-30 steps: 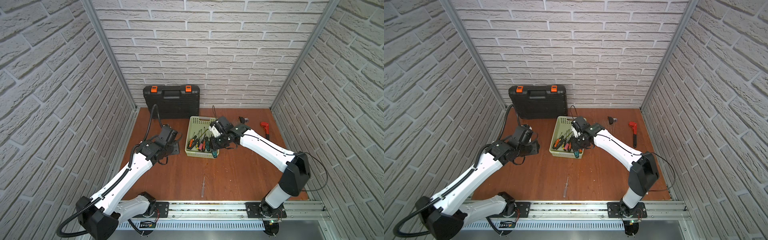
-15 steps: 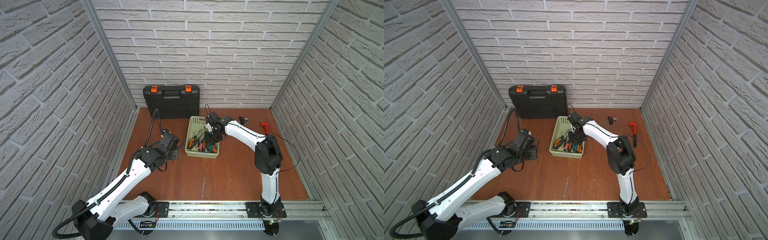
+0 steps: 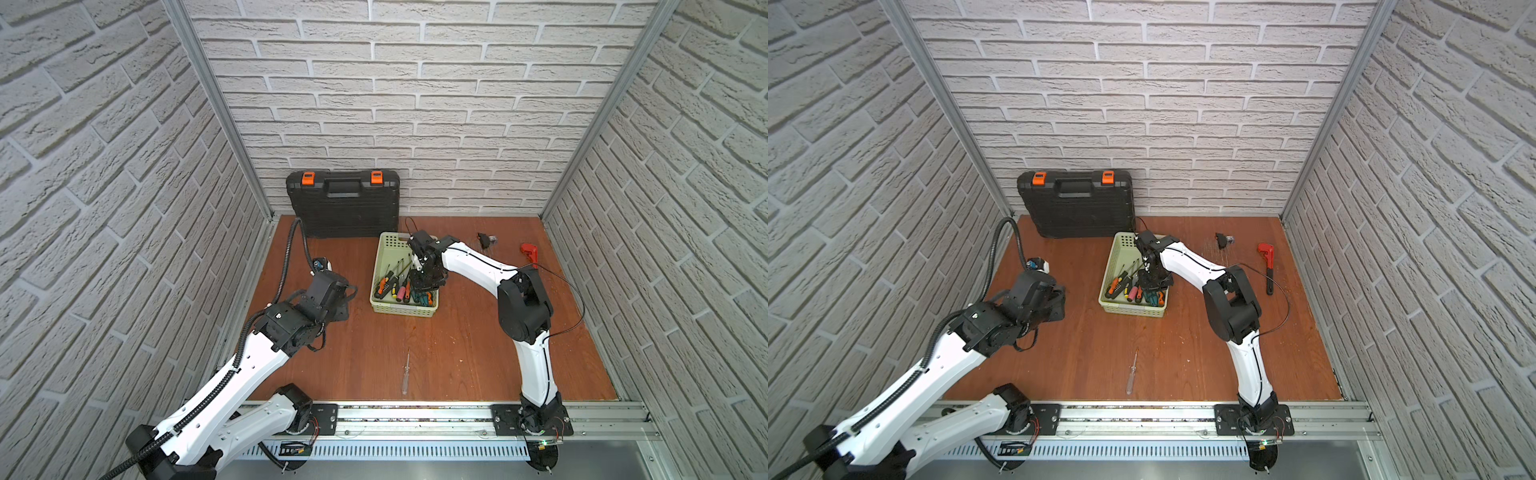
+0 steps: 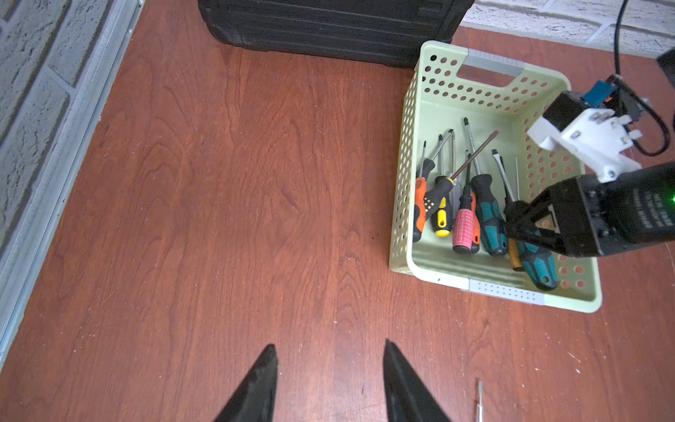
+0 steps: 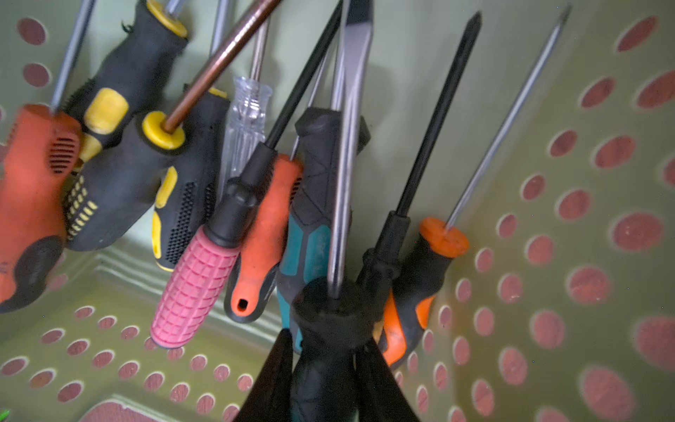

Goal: Put the screwdriver in the bin
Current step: Place the screwdriver into the bin.

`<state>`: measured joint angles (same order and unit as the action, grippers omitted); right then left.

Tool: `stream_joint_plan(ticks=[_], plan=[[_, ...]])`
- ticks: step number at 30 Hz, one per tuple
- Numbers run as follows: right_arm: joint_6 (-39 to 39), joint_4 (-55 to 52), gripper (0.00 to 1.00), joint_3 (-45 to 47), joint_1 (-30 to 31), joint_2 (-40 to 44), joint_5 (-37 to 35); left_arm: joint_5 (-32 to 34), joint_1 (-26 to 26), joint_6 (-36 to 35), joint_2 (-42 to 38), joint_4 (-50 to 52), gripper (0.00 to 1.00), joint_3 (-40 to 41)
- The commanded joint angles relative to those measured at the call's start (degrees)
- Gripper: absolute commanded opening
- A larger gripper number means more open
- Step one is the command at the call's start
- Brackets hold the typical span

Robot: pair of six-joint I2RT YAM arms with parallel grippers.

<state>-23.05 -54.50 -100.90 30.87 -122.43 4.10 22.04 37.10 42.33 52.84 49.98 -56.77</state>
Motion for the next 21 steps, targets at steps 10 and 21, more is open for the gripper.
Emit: stream_joint_plan(ticks=[10,21], plan=[[3.06,1.32,0.41,-1.14,0.32,2.99,0.61,-5.85,0.21,-3.14,1.62,5.08,0.57,-3.25],[5.61,7.84,0.42,2.91,1.55,17.68,2.48,-17.69,10.21,3.48,7.51,2.86,0.51,-0.55]])
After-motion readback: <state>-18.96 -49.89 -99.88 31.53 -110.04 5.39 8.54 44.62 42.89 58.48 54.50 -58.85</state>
